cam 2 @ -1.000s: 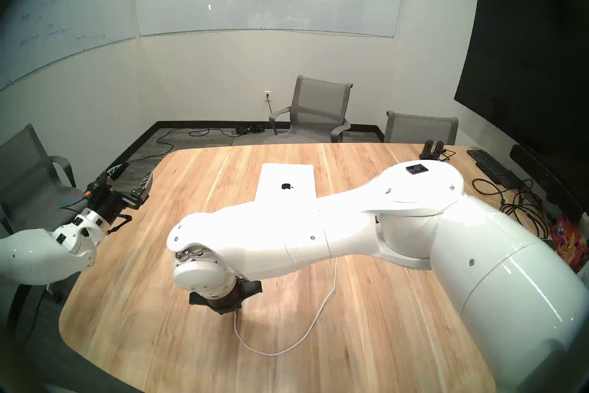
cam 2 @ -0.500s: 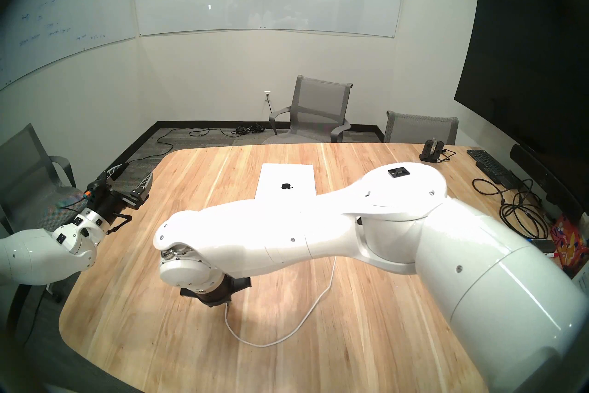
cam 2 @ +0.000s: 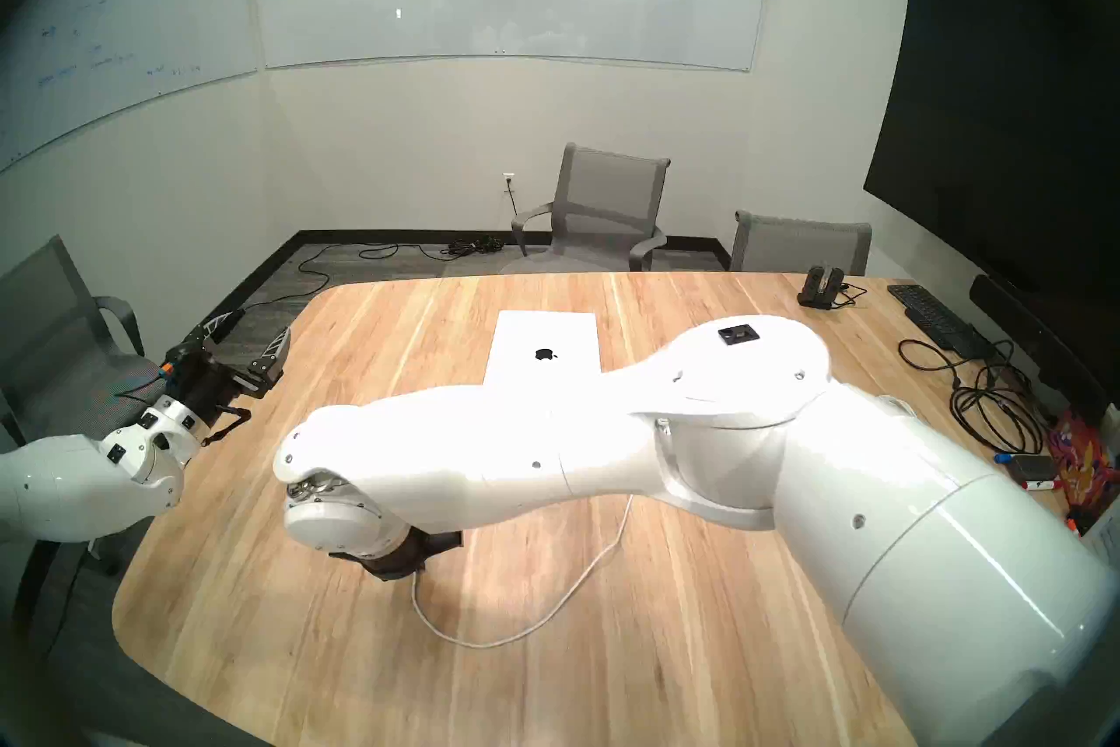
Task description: Plug the charging cable into the port of a MacBook
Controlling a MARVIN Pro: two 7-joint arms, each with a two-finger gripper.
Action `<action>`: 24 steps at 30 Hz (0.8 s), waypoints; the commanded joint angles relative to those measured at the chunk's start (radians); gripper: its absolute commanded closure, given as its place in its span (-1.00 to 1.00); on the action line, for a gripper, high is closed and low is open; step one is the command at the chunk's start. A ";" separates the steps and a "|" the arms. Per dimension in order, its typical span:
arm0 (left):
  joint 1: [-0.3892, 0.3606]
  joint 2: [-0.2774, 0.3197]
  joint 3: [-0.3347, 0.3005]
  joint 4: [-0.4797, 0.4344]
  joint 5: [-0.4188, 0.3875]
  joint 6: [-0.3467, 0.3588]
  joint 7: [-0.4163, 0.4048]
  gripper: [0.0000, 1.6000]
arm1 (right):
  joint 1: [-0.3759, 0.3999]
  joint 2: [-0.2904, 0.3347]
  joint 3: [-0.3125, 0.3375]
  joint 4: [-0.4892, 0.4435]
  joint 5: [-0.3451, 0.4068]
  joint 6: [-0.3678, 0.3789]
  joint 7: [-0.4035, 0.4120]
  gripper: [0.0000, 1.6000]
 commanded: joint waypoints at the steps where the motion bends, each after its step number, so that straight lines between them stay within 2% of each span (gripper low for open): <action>1: -0.015 0.001 -0.013 -0.002 0.000 -0.006 0.001 -1.00 | -0.023 0.116 -0.071 -0.044 0.033 0.005 0.001 1.00; 7: -0.015 0.001 -0.013 -0.002 0.000 -0.006 0.001 -1.00 | -0.029 0.152 -0.052 -0.089 0.011 0.016 0.053 1.00; 14: -0.015 0.001 -0.013 -0.002 0.001 -0.007 0.001 -1.00 | -0.047 0.083 -0.056 -0.032 -0.007 0.024 0.086 1.00; 24: -0.015 0.001 -0.013 -0.002 0.001 -0.007 0.001 -1.00 | -0.068 0.039 -0.062 0.012 -0.023 0.021 0.088 1.00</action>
